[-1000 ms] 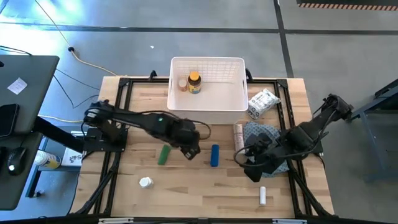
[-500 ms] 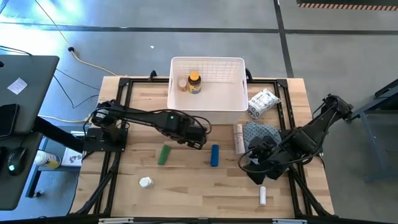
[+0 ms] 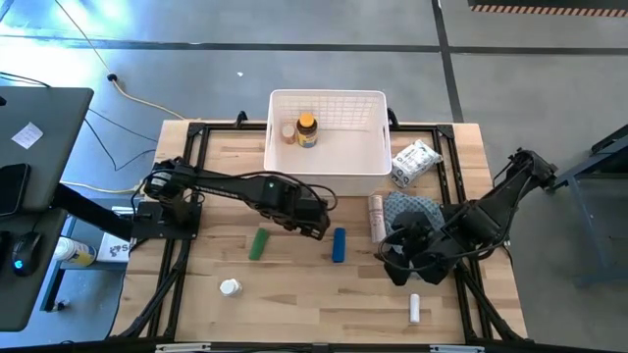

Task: Pick & place medical supplies in basket/bin
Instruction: Put the white medicine bottle into the white bin

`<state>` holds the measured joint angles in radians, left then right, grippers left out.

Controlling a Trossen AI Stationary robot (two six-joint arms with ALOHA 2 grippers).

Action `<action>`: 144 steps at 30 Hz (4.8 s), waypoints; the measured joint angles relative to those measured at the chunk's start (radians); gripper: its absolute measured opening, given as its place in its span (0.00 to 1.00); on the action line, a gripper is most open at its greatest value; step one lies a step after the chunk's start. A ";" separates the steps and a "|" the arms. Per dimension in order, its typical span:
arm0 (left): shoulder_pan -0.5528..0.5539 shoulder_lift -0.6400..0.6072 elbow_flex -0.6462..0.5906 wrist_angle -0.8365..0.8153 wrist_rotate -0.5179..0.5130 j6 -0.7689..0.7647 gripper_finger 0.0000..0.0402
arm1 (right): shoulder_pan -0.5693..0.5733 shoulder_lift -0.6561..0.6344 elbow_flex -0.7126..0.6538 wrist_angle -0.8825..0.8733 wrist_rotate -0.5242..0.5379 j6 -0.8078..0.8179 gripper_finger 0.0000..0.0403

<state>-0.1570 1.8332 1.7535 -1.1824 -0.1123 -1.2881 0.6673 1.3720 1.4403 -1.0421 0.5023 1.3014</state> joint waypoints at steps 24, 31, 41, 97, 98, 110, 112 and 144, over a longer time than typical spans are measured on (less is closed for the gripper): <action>0.000 0.000 0.000 0.052 0.033 -0.001 0.58 | -0.006 0.000 0.000 0.009 -0.004 -0.071 0.61; 0.000 0.000 0.000 0.067 0.036 0.083 0.58 | -0.006 0.000 0.000 0.009 0.008 -0.071 0.61; 0.000 0.000 0.000 0.049 0.076 0.133 0.61 | -0.007 0.000 0.000 0.018 0.034 -0.069 0.61; 0.134 0.228 -0.044 -0.041 -0.066 0.117 0.78 | -0.006 0.000 0.000 0.010 -0.102 -0.050 0.61; 0.140 0.231 -0.059 -0.045 -0.058 0.116 0.78 | -0.006 0.000 0.000 0.008 -0.103 -0.050 0.61; 0.144 0.230 -0.102 0.024 -0.020 0.159 0.78 | -0.006 0.000 0.000 0.007 -0.105 -0.053 0.61; 0.144 0.230 -0.102 0.028 -0.020 0.161 0.78 | -0.006 0.000 0.000 0.007 -0.102 -0.053 0.61; 0.144 0.224 -0.099 0.020 0.091 0.293 0.50 | -0.006 0.000 0.000 0.008 -0.044 -0.045 0.61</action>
<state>-0.0132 2.0569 1.6548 -1.1621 -0.0209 -0.9951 0.6609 1.3720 1.4403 -1.0337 0.4578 1.2563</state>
